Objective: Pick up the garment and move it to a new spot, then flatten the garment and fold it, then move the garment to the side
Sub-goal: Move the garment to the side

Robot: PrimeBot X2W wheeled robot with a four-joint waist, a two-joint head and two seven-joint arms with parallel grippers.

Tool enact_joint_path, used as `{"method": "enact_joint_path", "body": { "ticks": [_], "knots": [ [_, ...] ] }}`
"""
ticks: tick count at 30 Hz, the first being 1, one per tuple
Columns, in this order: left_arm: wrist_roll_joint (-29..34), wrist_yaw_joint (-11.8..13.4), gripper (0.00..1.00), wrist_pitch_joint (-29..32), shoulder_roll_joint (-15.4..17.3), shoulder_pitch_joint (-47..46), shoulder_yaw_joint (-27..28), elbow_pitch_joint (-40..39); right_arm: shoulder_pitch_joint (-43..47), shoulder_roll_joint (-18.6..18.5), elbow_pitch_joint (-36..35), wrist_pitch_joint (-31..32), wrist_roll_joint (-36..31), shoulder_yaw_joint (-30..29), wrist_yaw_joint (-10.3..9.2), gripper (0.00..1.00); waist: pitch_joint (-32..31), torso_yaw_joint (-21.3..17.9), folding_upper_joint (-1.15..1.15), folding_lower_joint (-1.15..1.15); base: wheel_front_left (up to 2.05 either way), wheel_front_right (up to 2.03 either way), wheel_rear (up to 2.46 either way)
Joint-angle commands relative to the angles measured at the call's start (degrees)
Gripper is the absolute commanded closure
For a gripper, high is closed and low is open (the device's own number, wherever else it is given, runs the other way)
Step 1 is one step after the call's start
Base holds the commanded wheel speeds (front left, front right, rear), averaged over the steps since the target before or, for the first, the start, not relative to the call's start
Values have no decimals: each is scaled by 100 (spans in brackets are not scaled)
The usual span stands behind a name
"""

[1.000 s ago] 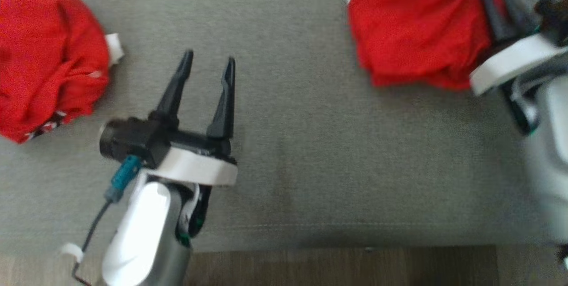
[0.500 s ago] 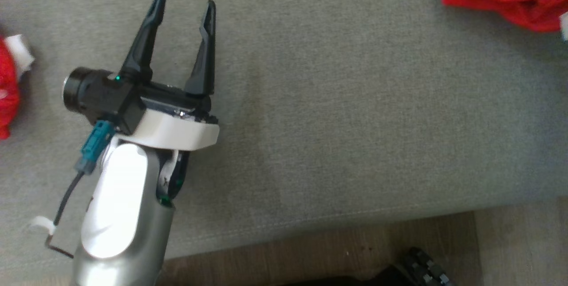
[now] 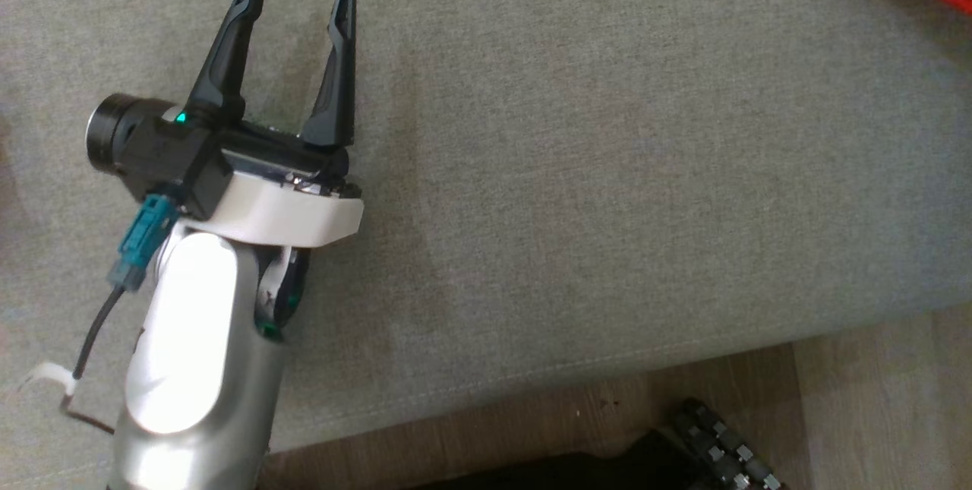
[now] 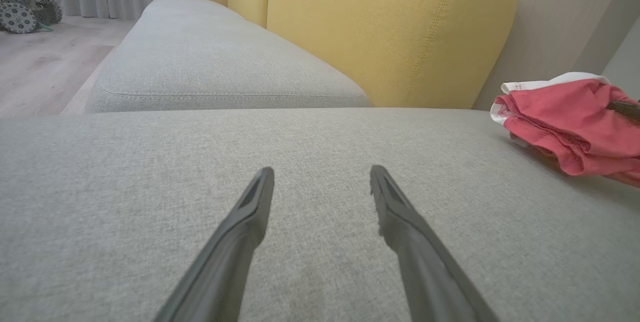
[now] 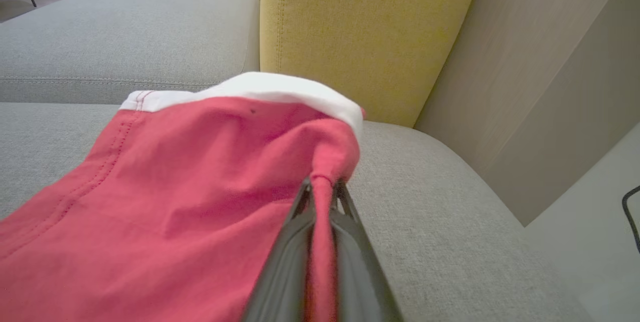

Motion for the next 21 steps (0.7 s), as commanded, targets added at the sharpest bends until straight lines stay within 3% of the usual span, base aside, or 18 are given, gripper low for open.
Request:
{"method": "enact_joint_path", "body": {
  "ticks": [1,3,7,8,21],
  "knots": [
    [51,-18,0,-29,83,-51,169,-189,46,-88,-204,-10,-71,-25,36,100,1,7,0,-1,0,0,0],
    [50,-30,0,-29,79,-51,169,-179,54,-87,-234,-27,-72,-45,36,100,-2,19,0,-1,0,0,0],
    [31,-46,0,-29,69,-40,180,-151,106,-76,-318,-11,9,-10,36,8,-32,50,0,-1,0,0,0],
    [24,-48,0,-29,66,-37,181,-141,123,-82,-332,1,48,-3,36,0,-48,59,0,-1,0,0,0],
    [-217,20,0,-29,23,133,184,-54,245,-54,-714,-17,36,-141,36,0,-716,230,0,-1,0,0,0]
  ]
}}
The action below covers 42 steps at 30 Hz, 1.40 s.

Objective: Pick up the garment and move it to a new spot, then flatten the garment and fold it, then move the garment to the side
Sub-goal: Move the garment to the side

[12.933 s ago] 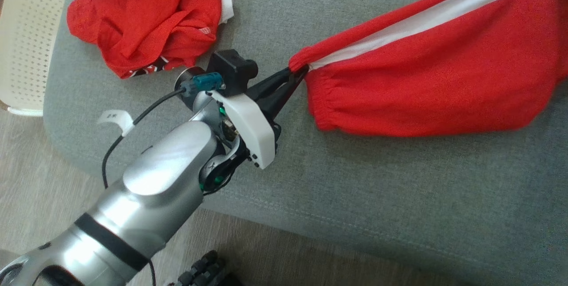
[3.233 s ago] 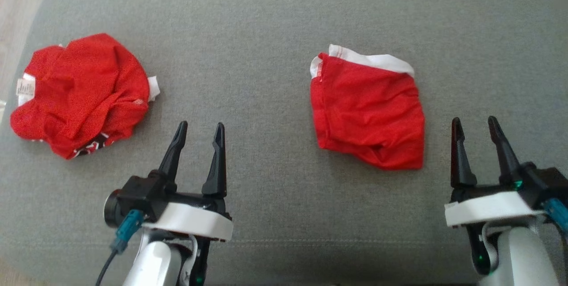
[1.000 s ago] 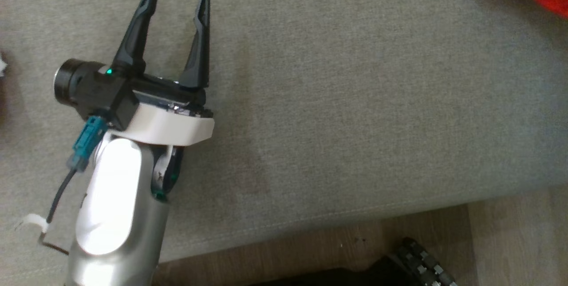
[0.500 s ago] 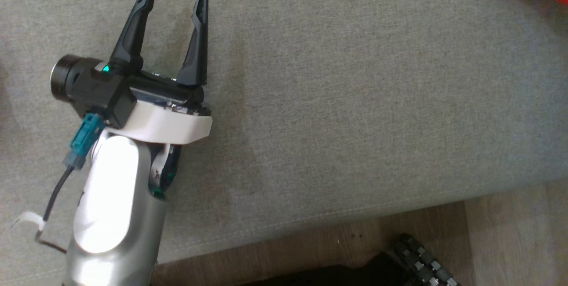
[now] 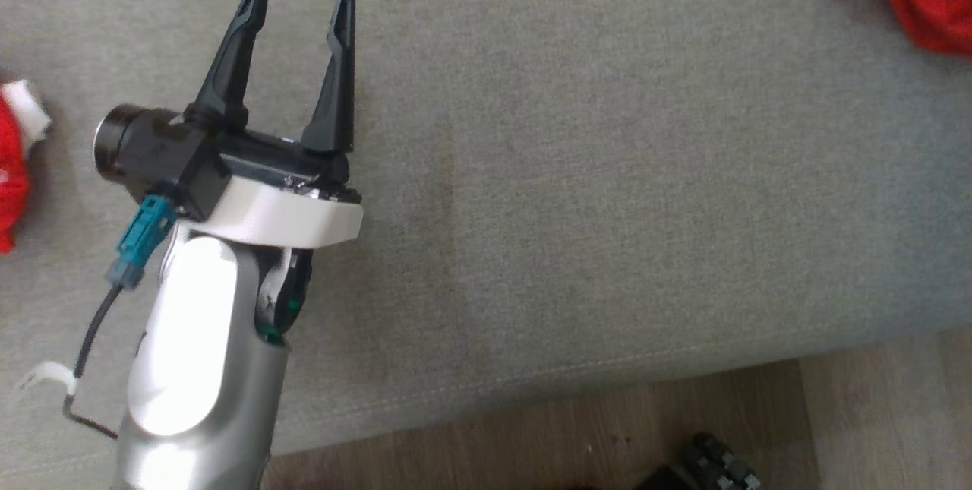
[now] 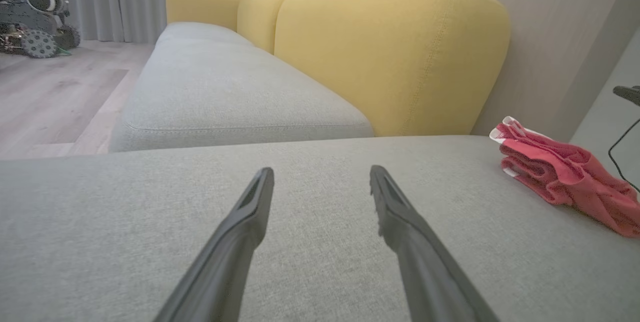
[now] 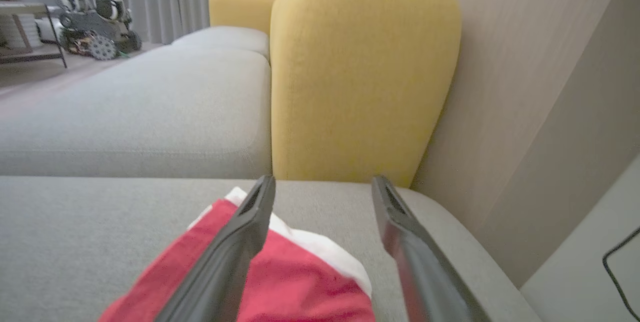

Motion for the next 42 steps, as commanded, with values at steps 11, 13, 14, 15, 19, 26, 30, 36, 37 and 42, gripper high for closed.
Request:
{"method": "enact_joint_path", "body": {
  "ticks": [11,13,14,15,19,26,30,36,37,42],
  "knots": [
    [-441,316,0,-29,46,456,116,-275,757,722,-1360,-189,60,177,36,0,-1067,397,0,0,0,0,0],
    [-512,374,0,-29,46,542,100,-294,1001,797,-1575,-243,11,373,36,0,-1206,480,0,0,0,0,0],
    [-547,393,0,-29,45,587,81,-292,1125,824,-1645,-286,-44,444,36,0,-1274,527,0,0,0,0,0],
    [-577,409,0,-29,45,637,57,-286,1250,886,-1704,-330,-71,501,36,0,-1342,572,0,0,0,0,0],
    [-672,495,0,-29,45,878,-3,-260,1744,1189,-1921,-518,-191,699,36,0,-1605,715,0,0,0,0,0],
    [-765,602,0,-29,45,1341,-103,-220,2591,1741,-2168,-745,-496,721,36,0,-1942,847,0,0,0,0,0],
    [-811,673,0,-29,45,1546,-156,-244,3032,1978,-2263,-870,-765,614,36,0,-2063,906,0,0,0,0,0],
    [-785,709,0,-29,45,1738,-238,-240,3489,2277,-2320,-975,-939,485,36,0,-2183,971,0,0,0,0,0],
    [-784,718,0,-29,45,1751,-242,-241,3529,2307,-2320,-984,-953,466,36,0,-2196,977,0,0,0,0,0],
    [-776,757,0,-29,45,1779,-224,-290,3640,2395,-2347,-1012,-995,404,36,0,-2229,997,0,0,0,0,0]
  ]
}}
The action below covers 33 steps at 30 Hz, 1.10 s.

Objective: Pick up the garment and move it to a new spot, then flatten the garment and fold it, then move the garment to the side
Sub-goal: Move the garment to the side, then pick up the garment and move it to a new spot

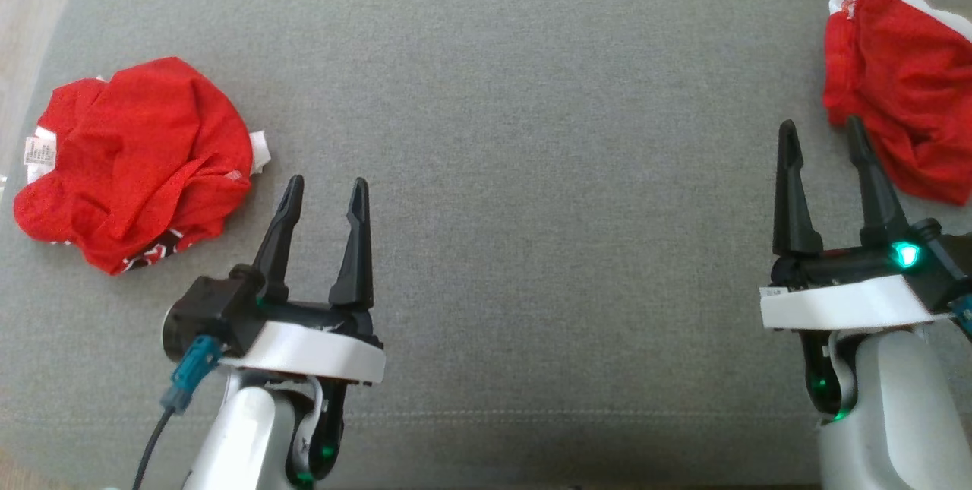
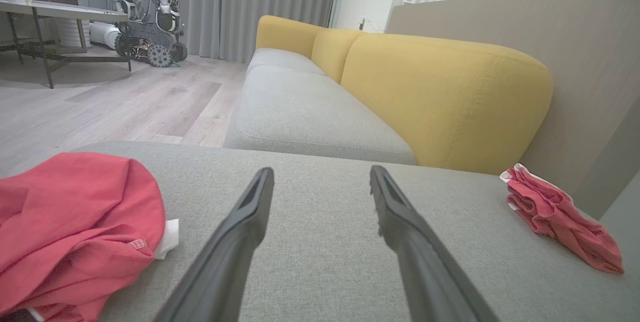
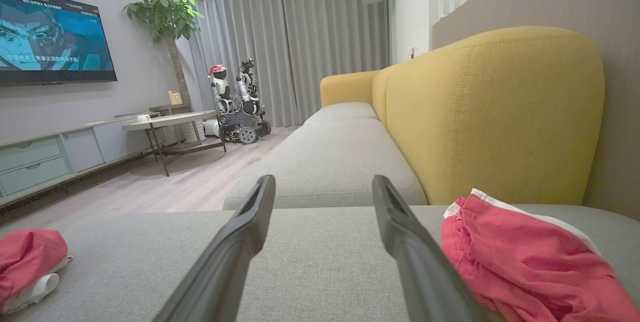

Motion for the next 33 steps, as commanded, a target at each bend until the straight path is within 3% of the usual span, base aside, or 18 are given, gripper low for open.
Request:
{"method": "enact_joint_path", "body": {
  "ticks": [1,26,33],
  "knots": [
    [29,41,0,-29,34,-86,167,-223,-3,65,-233,-67,-97,113,36,0,-1,5,0,1,0,0,0],
    [86,18,0,-29,34,-93,207,-260,58,119,-227,-88,-181,110,36,0,6,59,0,1,0,0,0],
    [107,120,0,-29,34,-130,308,-259,55,92,-193,-88,-203,303,36,0,-42,362,0,1,0,0,0]
  ]
}}
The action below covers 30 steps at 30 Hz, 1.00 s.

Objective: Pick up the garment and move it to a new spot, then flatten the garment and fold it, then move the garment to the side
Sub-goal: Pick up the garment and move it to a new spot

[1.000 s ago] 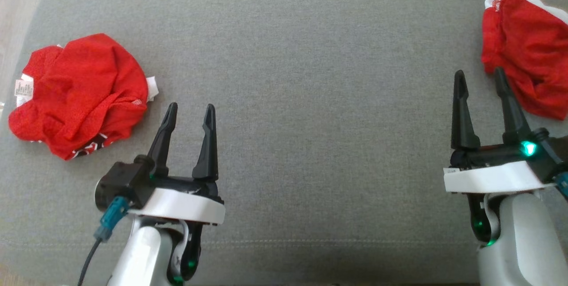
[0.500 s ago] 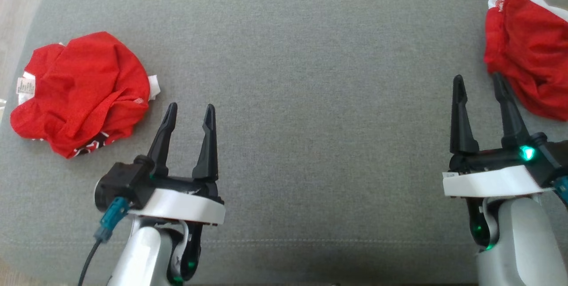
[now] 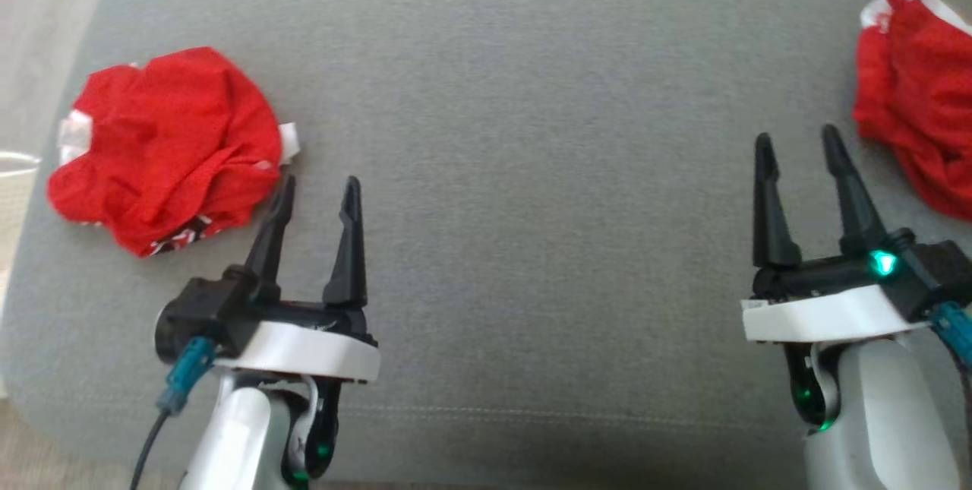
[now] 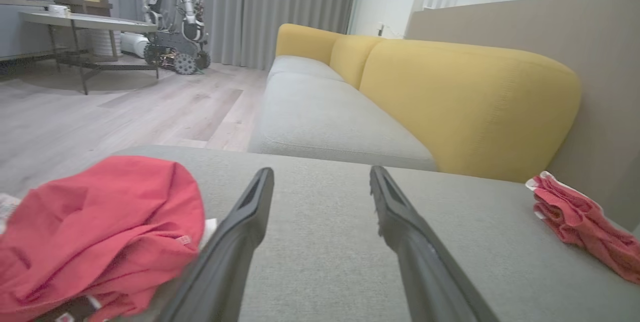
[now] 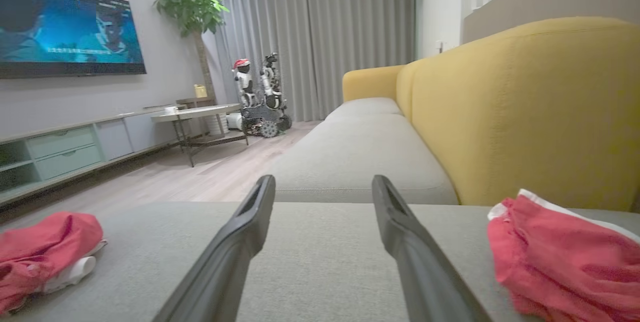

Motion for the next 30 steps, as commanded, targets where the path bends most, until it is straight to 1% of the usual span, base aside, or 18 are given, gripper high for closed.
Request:
{"method": "enact_joint_path", "body": {
  "ticks": [1,4,9,22,30],
  "knots": [
    [30,75,0,-29,31,-160,285,-224,-57,23,-175,-46,-52,187,36,0,-27,169,0,0,0,0,0],
    [29,124,0,-29,31,-93,410,-251,-39,-20,-153,-46,-23,266,36,0,-98,343,0,0,0,0,0],
    [27,152,0,-29,31,-57,464,-379,-47,-100,-157,-46,2,347,36,0,-105,732,0,0,0,0,0],
    [-56,302,0,-29,31,117,518,-582,36,-252,-123,52,171,628,36,0,-182,1885,0,0,0,0,0],
    [-112,359,0,-29,31,216,528,-641,66,-350,-146,103,222,684,36,0,-196,2320,0,0,0,0,0]
  ]
}}
